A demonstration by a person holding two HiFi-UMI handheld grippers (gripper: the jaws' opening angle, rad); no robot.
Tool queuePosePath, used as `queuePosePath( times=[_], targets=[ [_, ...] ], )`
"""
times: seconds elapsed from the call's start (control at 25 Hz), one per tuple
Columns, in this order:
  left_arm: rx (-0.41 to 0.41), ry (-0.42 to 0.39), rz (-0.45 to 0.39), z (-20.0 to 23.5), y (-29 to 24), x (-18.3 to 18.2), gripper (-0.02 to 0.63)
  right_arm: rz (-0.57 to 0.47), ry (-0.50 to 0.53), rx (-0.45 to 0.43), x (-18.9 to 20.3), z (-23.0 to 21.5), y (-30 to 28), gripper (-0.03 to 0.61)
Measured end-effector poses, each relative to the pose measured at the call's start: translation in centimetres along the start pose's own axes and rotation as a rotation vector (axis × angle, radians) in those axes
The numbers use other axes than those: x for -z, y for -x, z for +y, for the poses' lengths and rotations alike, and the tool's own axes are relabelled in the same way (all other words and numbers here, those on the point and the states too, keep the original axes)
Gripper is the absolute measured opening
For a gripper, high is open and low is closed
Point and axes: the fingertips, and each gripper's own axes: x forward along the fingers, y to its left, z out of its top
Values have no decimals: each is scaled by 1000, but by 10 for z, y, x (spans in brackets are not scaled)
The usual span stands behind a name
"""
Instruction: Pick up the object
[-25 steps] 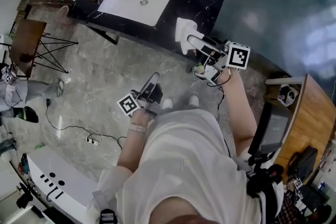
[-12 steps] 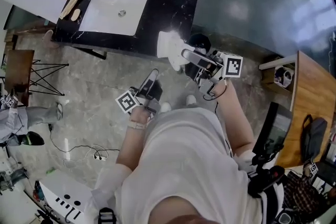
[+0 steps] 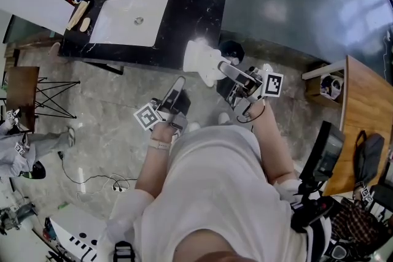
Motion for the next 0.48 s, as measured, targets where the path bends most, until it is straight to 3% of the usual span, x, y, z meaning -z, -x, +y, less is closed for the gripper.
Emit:
queuePosePath(
  times=[0.48],
  targets=[
    [5, 4, -8, 0, 0, -7, 5, -47, 6, -8, -5, -5, 5, 252]
  ],
)
